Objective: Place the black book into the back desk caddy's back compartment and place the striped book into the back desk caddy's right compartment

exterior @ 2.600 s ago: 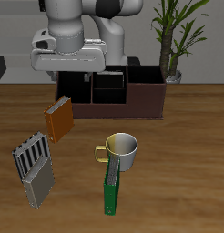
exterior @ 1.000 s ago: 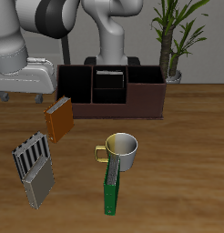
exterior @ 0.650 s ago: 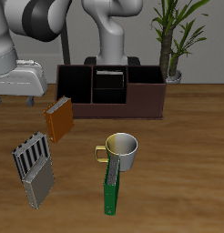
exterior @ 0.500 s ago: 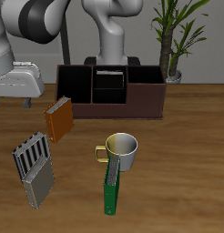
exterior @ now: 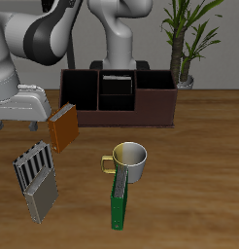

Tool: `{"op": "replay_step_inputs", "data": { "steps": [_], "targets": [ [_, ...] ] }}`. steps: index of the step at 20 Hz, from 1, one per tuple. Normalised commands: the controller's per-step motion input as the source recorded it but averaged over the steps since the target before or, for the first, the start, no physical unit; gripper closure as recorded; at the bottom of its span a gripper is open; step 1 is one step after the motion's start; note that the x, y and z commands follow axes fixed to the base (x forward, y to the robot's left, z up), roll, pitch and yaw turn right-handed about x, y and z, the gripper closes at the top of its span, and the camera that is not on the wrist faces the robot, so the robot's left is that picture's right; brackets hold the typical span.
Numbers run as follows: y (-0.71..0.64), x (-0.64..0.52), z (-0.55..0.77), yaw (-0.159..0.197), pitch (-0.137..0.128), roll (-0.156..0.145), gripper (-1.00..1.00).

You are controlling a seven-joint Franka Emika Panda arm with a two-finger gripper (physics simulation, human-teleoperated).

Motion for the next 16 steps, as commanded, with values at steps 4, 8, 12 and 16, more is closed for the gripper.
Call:
{"op": "replay_step_inputs", "data": {
  "steps": [4, 8, 12, 16],
  "targets": [
    [0.03, 0.03, -0.22, -0.03, 0.012, 0.006, -1.0],
    [-0.03, 0.01, -0.21, -0.041, 0.012, -0.009, -1.0],
    [-0.03, -0.08, -0.27, -0.029, -0.047, 0.002, -1.0],
    [0.01, -0.09, -0.27, 0.014, -0.019, -0.02, -1.0]
  ]
}}
